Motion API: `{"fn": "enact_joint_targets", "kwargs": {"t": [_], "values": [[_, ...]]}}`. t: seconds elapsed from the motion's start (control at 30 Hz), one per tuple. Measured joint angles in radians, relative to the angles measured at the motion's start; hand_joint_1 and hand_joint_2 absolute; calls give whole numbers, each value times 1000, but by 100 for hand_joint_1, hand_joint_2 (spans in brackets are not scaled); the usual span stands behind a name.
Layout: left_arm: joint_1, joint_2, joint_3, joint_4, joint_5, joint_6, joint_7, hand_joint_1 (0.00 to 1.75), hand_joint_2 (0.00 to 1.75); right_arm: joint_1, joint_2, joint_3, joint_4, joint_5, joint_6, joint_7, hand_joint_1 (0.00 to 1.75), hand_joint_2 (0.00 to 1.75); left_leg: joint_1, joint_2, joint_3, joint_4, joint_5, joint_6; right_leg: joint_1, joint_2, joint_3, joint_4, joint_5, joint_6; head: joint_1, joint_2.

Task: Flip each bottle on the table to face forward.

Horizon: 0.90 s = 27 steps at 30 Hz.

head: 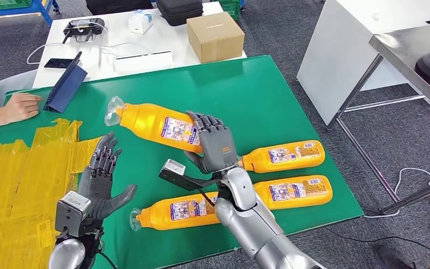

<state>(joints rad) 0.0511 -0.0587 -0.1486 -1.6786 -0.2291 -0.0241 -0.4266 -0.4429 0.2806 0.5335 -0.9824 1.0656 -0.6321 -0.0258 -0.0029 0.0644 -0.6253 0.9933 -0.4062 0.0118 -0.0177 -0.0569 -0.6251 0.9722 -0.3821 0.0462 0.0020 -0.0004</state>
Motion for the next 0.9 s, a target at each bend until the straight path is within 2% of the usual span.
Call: {"fn": "enact_joint_targets", "kwargs": {"t": [0.3, 0.63, 0.7, 0.83, 0.9], "values": [[-7, -14, -103, -8, -54, 86, 52, 0, 175, 198, -88, -101, -303, -177, 5, -112, 175, 175, -3, 0, -1, 0, -1, 1, -2, 0, 0, 0, 0, 0, 0, 0], [-7, -13, -158, -18, -54, 107, 58, 0, 175, 267, -119, -133, -399, -208, 19, -137, 172, 175, -2, 0, -1, 0, -1, 1, -2, 0, 0, 0, 0, 0, 0, 0], [-8, -12, -163, -18, -46, 108, 59, 0, 175, 269, -121, -133, -404, -250, 52, -155, 172, 175, -2, 0, -1, 0, -1, 1, -2, 0, 0, 0, 0, 0, 0, 0], [-26, -6, -189, -17, 25, 66, 64, 0, 175, 271, -121, -120, -403, -444, 219, -236, 171, 175, -2, 0, -1, 0, -1, 1, -2, 0, 0, 0, 0, 1, 0, 0], [-46, -3, -207, -16, 58, 39, 65, 0, 175, 270, -120, -103, -396, -498, 272, -269, 169, 175, -2, 0, -1, 0, -1, 1, -2, 0, 0, 0, 0, 1, 0, 0]]}}
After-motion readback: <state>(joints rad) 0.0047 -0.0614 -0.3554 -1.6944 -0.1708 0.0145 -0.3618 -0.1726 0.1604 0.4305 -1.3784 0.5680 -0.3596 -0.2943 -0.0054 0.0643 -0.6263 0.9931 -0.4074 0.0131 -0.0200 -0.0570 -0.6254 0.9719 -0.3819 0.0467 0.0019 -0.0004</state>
